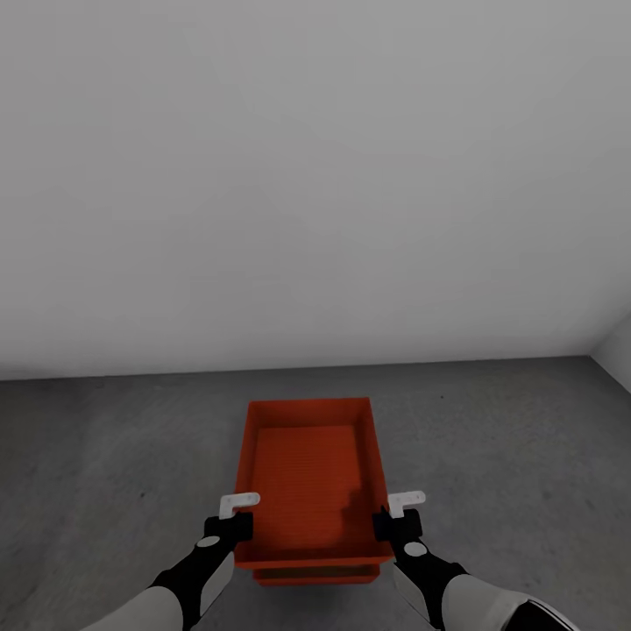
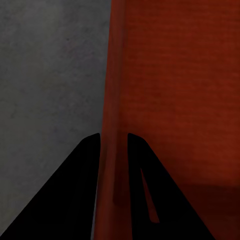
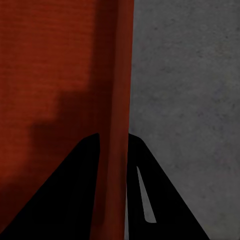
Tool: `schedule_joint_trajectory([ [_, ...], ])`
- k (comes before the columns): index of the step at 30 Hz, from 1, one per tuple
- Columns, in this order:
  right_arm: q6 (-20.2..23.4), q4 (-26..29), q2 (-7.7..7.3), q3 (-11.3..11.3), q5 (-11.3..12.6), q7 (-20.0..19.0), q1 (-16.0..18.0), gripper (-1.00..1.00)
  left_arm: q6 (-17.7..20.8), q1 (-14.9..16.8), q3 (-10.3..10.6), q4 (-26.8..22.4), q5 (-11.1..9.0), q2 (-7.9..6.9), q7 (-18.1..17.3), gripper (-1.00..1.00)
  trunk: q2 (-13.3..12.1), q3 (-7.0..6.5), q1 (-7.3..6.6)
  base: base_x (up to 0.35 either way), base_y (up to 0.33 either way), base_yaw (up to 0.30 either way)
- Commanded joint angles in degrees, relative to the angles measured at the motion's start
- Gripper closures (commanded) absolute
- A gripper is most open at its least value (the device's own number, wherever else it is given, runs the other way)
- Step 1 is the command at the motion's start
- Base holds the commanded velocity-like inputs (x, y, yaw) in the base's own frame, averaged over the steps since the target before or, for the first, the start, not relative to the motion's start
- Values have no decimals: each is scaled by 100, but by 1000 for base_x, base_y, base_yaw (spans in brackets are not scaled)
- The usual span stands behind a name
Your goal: Move the two storage containers from the living room to the garage. In the garage, place one container on the floor and stack the other container on top of it (either order is fine).
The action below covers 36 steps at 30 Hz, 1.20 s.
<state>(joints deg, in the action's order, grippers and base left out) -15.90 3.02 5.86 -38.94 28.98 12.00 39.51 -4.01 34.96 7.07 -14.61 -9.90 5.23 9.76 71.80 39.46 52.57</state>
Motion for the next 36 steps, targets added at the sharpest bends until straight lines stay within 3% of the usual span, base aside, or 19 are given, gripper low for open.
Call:
schedule_joint_trajectory([
  [1,25,8,15,422,3,-1,4,100,-267,0,76,-5,32,0,176,100,44,23,22,0,0,0],
  [36,25,7,14,422,2,4,4,100,-267,-2,76,-23,32,-4,176,100,1448,651,791,0,0,0],
])
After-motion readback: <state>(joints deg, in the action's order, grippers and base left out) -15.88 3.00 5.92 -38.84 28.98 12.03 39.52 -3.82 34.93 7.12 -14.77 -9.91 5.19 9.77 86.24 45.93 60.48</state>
